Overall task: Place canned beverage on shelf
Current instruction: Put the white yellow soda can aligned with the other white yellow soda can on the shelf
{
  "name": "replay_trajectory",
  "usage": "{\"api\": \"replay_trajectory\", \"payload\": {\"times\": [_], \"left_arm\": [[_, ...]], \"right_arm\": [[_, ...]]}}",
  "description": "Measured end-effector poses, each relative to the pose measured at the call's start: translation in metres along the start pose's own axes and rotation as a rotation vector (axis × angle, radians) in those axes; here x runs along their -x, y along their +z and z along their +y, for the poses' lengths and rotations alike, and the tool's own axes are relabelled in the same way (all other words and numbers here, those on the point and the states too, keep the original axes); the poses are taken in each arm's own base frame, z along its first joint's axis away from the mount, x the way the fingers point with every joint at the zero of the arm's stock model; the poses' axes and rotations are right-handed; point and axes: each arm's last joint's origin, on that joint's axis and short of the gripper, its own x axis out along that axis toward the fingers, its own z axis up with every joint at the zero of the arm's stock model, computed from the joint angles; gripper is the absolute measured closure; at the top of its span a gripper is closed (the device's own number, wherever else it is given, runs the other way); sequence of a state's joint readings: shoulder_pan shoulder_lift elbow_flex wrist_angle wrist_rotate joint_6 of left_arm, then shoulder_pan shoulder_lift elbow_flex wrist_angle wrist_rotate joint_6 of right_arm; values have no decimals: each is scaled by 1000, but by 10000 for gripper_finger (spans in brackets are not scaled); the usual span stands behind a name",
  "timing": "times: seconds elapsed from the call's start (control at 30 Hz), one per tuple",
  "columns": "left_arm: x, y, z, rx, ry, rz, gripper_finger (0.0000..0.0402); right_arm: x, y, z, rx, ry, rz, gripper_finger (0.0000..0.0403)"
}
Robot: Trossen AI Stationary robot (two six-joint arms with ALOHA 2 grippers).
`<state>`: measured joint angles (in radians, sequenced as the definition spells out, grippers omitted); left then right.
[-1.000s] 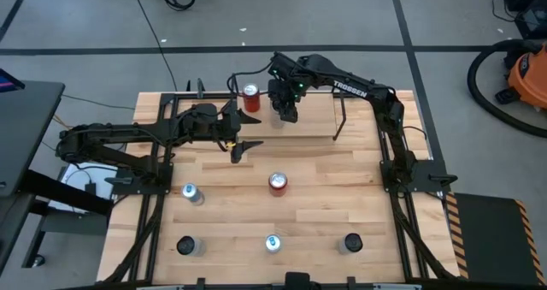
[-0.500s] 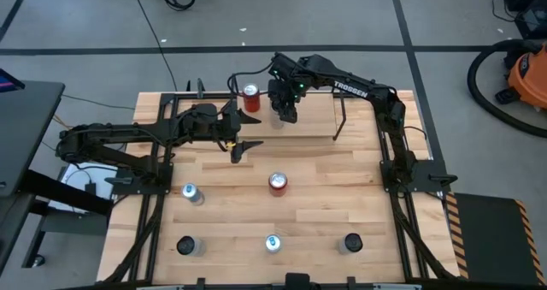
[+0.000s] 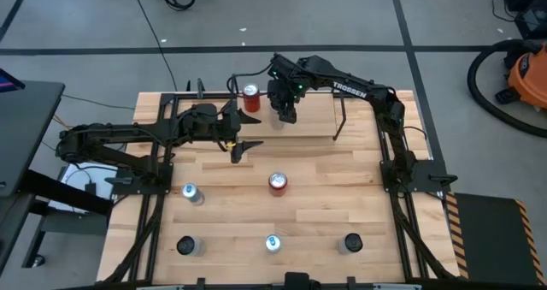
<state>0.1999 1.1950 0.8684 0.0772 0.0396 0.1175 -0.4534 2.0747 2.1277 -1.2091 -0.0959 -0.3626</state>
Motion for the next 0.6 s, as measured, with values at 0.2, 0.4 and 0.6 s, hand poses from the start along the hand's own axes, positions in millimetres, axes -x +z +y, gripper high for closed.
{"api": "replay_trajectory", "payload": {"times": [0.2, 0.4, 0.6], "left_arm": [[0, 0, 0, 0, -1, 1, 79], [0, 0, 0, 0, 0, 1, 79], [0, 0, 0, 0, 0, 1, 79]], "right_arm": [[-3, -1, 0, 4, 4, 13, 73], [-3, -1, 0, 5, 4, 9, 60], [1, -2, -1, 33, -37, 27, 60]]}}
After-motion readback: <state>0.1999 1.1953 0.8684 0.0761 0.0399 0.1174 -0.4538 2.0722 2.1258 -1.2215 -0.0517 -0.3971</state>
